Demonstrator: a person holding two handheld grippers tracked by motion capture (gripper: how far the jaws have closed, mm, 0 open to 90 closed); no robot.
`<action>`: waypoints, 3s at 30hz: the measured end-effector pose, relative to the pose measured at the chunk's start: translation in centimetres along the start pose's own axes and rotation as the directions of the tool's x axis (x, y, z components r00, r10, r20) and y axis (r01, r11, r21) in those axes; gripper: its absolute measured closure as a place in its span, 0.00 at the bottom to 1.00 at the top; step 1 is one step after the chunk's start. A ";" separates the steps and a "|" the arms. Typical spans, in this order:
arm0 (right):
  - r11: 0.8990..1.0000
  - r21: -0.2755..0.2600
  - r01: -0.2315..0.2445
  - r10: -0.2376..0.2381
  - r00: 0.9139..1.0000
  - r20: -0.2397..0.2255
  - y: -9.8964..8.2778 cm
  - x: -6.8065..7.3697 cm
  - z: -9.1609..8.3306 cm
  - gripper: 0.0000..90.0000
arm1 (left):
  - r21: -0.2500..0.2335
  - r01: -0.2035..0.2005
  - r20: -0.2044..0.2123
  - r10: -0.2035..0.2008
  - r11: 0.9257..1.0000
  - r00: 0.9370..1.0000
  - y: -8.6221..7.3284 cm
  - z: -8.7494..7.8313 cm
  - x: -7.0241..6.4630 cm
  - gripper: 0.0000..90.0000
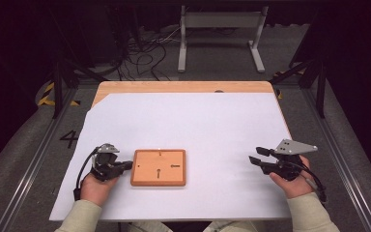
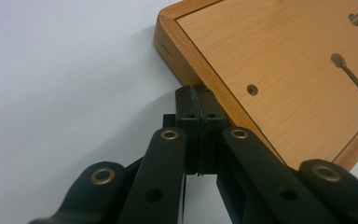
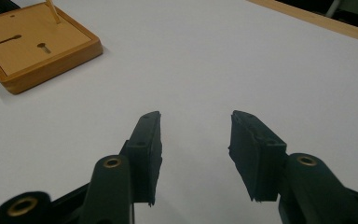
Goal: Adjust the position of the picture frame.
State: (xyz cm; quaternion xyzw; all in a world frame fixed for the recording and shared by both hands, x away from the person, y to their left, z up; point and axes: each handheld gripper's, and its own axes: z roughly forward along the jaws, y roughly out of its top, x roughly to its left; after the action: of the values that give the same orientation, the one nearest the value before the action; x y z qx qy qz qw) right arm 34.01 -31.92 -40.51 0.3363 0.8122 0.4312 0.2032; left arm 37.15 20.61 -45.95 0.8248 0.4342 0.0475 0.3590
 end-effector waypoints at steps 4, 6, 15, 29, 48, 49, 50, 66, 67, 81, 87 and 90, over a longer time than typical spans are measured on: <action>1.000 0.000 -0.003 0.003 1.000 -0.001 0.0 -0.1 0.0 0.60 | 0.007 -0.044 0.015 0.044 0.999 0.999 1.1 1.4 -1.8 1.00; 1.000 0.000 -0.002 0.002 1.000 -0.001 -0.1 -0.1 0.0 0.60 | 0.008 -0.064 0.020 0.064 0.998 0.998 1.6 2.1 -2.7 1.00; 1.000 -0.003 -0.006 0.006 1.000 0.001 -0.2 -0.2 -0.3 0.60 | 0.032 -0.148 0.091 0.144 0.989 0.985 3.3 4.6 -6.7 1.00; 0.998 0.057 0.042 -0.036 0.995 -0.093 0.1 1.2 -0.1 0.98 | -0.065 -0.178 0.113 0.184 0.982 0.976 5.0 3.9 -7.5 0.98; 0.945 0.195 0.263 -0.194 0.929 -0.315 1.0 8.4 3.7 1.00 | -0.173 -0.163 0.097 0.181 0.971 0.979 6.8 2.9 -6.1 0.92; 0.941 0.203 0.270 -0.197 0.927 -0.321 0.9 8.5 3.9 1.00 | -0.175 -0.158 0.095 0.176 0.972 0.980 6.7 2.9 -6.0 0.92; 0.936 0.216 0.279 -0.198 0.922 -0.333 0.8 8.7 4.2 1.00 | -0.173 -0.153 0.095 0.171 0.973 0.981 6.7 2.8 -5.9 0.92; 0.925 0.281 0.254 -0.178 0.946 -0.271 0.4 7.0 5.6 1.00 | -0.172 -0.148 0.067 0.161 0.974 0.985 6.4 3.0 -5.5 0.95; 0.928 0.281 0.245 -0.173 0.951 -0.258 0.5 6.7 5.7 1.00 | -0.170 -0.151 0.064 0.163 0.974 0.984 6.4 3.0 -5.4 0.95; 0.953 0.269 0.142 -0.121 0.988 -0.094 2.0 3.2 8.5 1.00 | -0.140 -0.149 0.053 0.158 0.979 0.986 6.4 4.2 -5.5 0.95; 0.959 0.260 0.113 -0.110 0.994 -0.024 2.5 3.0 9.3 1.00 | -0.128 -0.148 0.047 0.155 0.981 0.987 7.0 5.5 -5.6 0.97; 0.964 0.241 0.108 -0.107 0.994 -0.016 2.7 3.0 8.5 1.00 | -0.096 -0.149 0.055 0.155 0.984 0.986 7.5 6.5 -5.7 0.99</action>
State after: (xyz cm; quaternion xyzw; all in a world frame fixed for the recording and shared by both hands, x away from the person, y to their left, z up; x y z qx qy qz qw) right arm 38.22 -23.85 -42.97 0.3135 0.8760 0.3179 0.1826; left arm 41.32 10.03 -44.69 0.8392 0.3560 0.0690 0.4052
